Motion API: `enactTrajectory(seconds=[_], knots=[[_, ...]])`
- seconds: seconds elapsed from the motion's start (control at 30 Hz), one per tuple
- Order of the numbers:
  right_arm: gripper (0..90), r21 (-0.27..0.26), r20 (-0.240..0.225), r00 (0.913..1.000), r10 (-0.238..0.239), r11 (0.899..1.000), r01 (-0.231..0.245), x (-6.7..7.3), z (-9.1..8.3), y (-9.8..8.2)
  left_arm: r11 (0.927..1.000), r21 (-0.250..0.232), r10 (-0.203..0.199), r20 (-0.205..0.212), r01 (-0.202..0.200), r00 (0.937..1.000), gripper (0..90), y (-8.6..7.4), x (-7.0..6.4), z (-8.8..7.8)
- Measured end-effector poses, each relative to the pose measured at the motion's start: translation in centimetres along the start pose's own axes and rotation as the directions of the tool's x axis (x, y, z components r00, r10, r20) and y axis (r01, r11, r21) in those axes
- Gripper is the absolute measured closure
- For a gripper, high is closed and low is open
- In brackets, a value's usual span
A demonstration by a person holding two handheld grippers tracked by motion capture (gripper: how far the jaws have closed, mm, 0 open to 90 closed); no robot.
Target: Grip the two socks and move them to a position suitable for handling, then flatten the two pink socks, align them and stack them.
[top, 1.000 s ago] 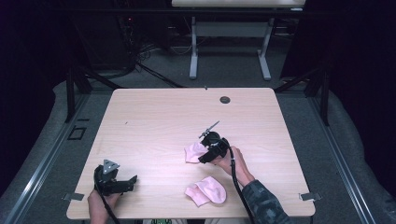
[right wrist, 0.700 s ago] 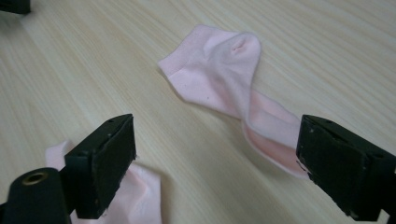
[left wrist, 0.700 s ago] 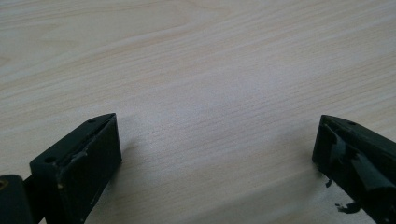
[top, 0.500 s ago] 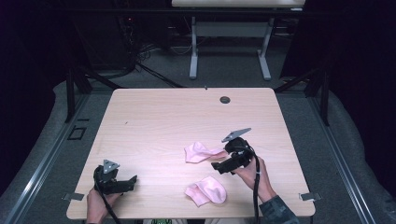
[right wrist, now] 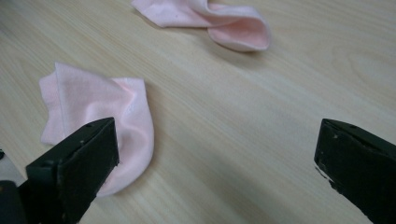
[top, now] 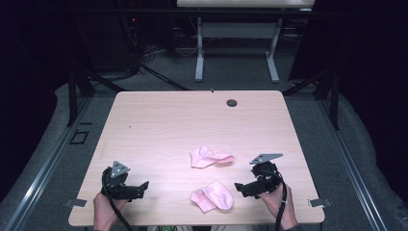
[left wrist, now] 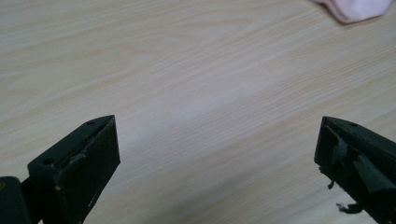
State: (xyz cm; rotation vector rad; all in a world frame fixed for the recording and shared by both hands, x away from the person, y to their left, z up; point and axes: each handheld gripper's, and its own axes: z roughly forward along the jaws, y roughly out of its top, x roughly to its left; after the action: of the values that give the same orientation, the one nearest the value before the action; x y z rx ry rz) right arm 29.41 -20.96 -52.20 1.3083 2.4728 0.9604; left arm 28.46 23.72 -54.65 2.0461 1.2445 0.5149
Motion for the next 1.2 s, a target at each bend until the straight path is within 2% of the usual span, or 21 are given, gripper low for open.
enactTrajectory(seconds=[0.1,0.23,0.33,0.43,0.53,0.63,0.67,0.73,0.8,0.93,1.1,1.13,1.2], knots=[[0.0,-0.006,0.016,0.9996,0.024,1.0,-0.024,-0.2,-0.2,-1.0,0.9992,0.001,0.041,0.033,-0.041,0.9986,0.1,0.8,-1.4,-0.2],[0.0,-0.019,0.019,0.9983,0.055,0.998,-0.055,-0.7,-0.7,-1.9,0.9972,0.01,0.073,0.064,-0.074,0.9952,0.1,1.6,-3.1,-0.3],[0.0,-0.026,0.023,0.9971,0.073,0.997,-0.072,-0.9,-1.0,-2.6,0.9931,0.01,0.115,0.094,-0.117,0.9889,0.1,2.4,-4.8,-0.3],[0.0,-0.035,0.029,0.9958,0.087,0.996,-0.086,-1.0,-1.2,-3.0,0.9902,-0.005,0.139,0.108,-0.14,0.9843,0.2,3.0,-6.2,-0.4],[0.0,-0.04,0.031,0.9946,0.099,0.994,-0.097,-1.2,-1.4,-3.3,0.9859,-0.012,0.167,0.139,-0.167,0.9761,0.2,3.7,-7.6,-0.5],[0.0,-0.038,0.036,0.9935,0.108,0.994,-0.107,-1.4,-1.4,-3.8,0.9833,-0.024,0.182,0.162,-0.18,0.9699,0.2,4.1,-8.8,-0.5],[0.0,-0.036,0.037,0.9926,0.115,0.993,-0.114,-1.5,-1.4,-3.9,0.9825,-0.023,0.186,0.18,-0.185,0.966,0.2,4.3,-9.3,-0.4],[0.0,-0.039,0.034,0.9917,0.124,0.992,-0.122,-1.5,-1.4,-4.2,0.9804,-0.012,0.195,0.187,-0.196,0.9627,0.2,4.5,-10.2,-0.1],[0.0,-0.038,0.035,0.9912,0.128,0.991,-0.126,-1.6,-1.4,-4.4,0.9757,-0.005,0.215,0.204,-0.219,0.955,0.1,4.6,-11.3,0.4],[0.0,-0.03,0.041,0.9903,0.133,0.991,-0.132,-1.8,-1.5,-4.6,0.9636,0.007,0.257,0.246,-0.267,0.9345,0.1,4.8,-13.3,1.2],[0.0,-0.029,0.048,0.9872,0.152,0.988,-0.151,-2.1,-1.6,-4.9,0.9419,0.001,0.32,0.304,-0.336,0.8975,0.2,5.5,-16.2,2.1],[0.0,-0.033,0.044,0.9876,0.151,0.988,-0.149,-2.2,-1.6,-4.9,0.9359,0.002,0.333,0.319,-0.352,0.8874,0.5,5.7,-16.7,2.2],[0.0,-0.033,0.045,0.9865,0.157,0.987,-0.156,-2.3,-1.6,-5.0,0.933,-0.003,0.339,0.342,-0.36,0.8764,3.1,6.0,-17.6,2.7]])
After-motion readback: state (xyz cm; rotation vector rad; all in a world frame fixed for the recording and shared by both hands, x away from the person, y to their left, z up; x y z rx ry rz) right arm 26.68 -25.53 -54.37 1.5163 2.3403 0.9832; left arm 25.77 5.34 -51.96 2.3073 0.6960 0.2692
